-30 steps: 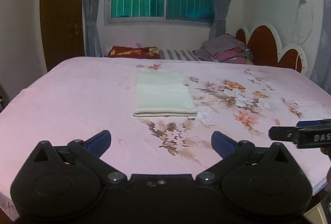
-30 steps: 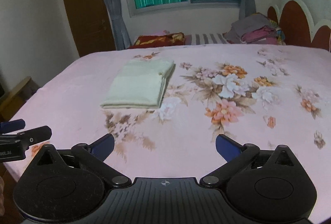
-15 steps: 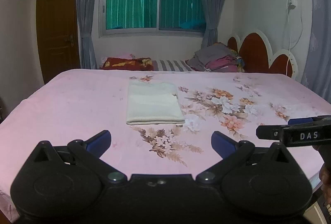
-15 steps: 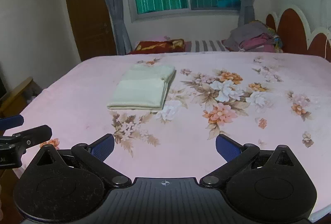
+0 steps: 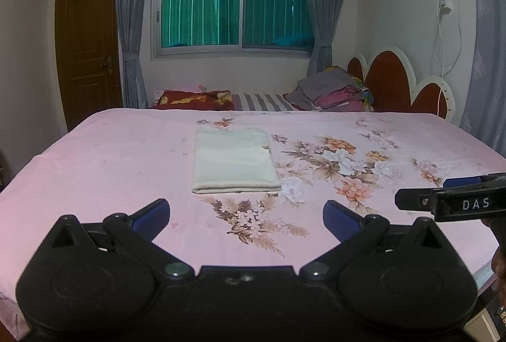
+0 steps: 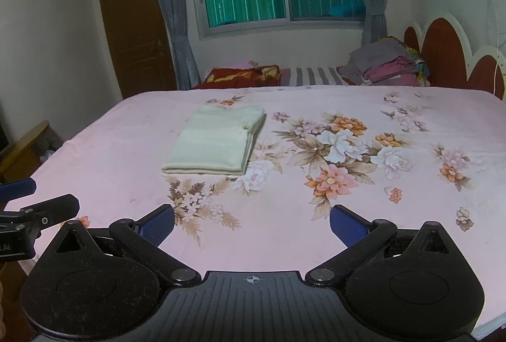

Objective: Fold small clothes

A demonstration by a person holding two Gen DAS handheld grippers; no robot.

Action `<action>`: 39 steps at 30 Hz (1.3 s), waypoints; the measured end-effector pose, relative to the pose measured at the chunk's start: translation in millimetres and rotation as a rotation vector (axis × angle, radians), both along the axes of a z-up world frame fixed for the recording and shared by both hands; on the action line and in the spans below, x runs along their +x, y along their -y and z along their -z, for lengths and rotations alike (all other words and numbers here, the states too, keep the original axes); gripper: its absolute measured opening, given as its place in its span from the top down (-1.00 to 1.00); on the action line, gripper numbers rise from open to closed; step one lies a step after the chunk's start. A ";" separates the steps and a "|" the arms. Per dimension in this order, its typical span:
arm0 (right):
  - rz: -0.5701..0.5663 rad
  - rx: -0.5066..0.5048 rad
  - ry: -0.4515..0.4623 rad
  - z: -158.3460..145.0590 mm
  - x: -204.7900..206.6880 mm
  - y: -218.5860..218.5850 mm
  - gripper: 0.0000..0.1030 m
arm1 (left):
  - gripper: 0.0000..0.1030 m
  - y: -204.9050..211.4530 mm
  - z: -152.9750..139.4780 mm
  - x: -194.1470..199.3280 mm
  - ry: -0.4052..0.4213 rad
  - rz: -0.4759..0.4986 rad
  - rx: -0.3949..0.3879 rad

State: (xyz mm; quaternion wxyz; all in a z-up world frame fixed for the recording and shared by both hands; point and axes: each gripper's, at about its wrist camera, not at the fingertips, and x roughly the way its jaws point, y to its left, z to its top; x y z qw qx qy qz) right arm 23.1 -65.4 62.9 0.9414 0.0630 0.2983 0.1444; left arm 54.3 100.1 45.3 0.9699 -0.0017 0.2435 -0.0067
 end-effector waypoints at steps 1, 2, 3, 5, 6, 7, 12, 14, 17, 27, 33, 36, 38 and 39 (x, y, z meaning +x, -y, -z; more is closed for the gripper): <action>0.000 0.000 0.000 0.0 -0.2 1.4 -1.00 | -0.99 -0.3 -0.1 -0.1 0.000 0.000 0.000; 0.001 -0.001 -0.001 -0.3 -0.2 2.4 -1.00 | -0.99 0.0 -0.2 -0.1 0.000 0.000 0.001; -0.001 -0.001 -0.001 0.1 0.1 4.0 -1.00 | -0.99 0.2 -0.2 0.0 0.000 -0.001 0.002; 0.000 -0.003 -0.001 -0.2 0.0 3.8 -1.00 | -0.99 -1.0 0.0 -1.5 -0.001 0.001 0.002; -0.002 -0.004 -0.001 0.1 -0.6 5.4 -1.00 | -0.99 -1.4 0.0 -2.3 0.000 0.001 0.000; -0.001 -0.002 -0.001 0.1 -0.6 5.3 -1.00 | -0.99 -1.3 0.1 -2.3 -0.001 0.003 0.000; -0.003 -0.002 -0.003 1.5 0.2 11.4 -1.00 | -0.99 -0.6 1.4 -1.9 -0.005 0.008 0.007; -0.001 -0.002 -0.005 1.9 0.0 12.2 -1.00 | -0.99 0.3 1.9 -1.3 -0.007 0.008 0.008; 0.000 -0.001 -0.009 3.9 0.2 16.3 -1.00 | -0.99 0.2 2.4 -1.6 -0.008 0.008 0.009; 0.001 0.000 -0.010 4.9 0.4 16.4 -1.00 | -0.99 0.1 3.1 0.4 -0.009 0.008 0.012; -0.006 -0.002 -0.014 8.0 1.2 17.9 -1.00 | -0.99 0.1 6.0 2.5 -0.014 0.003 0.015; -0.008 -0.001 -0.014 8.4 1.3 18.5 -1.00 | -0.99 1.2 6.0 2.3 -0.012 0.005 0.016; -0.009 -0.002 -0.015 8.6 1.2 18.6 -1.00 | -0.99 1.1 6.3 2.1 -0.011 0.005 0.016; -0.010 -0.002 -0.015 8.7 1.9 19.5 -1.00 | -0.99 0.9 6.4 2.2 -0.012 0.006 0.016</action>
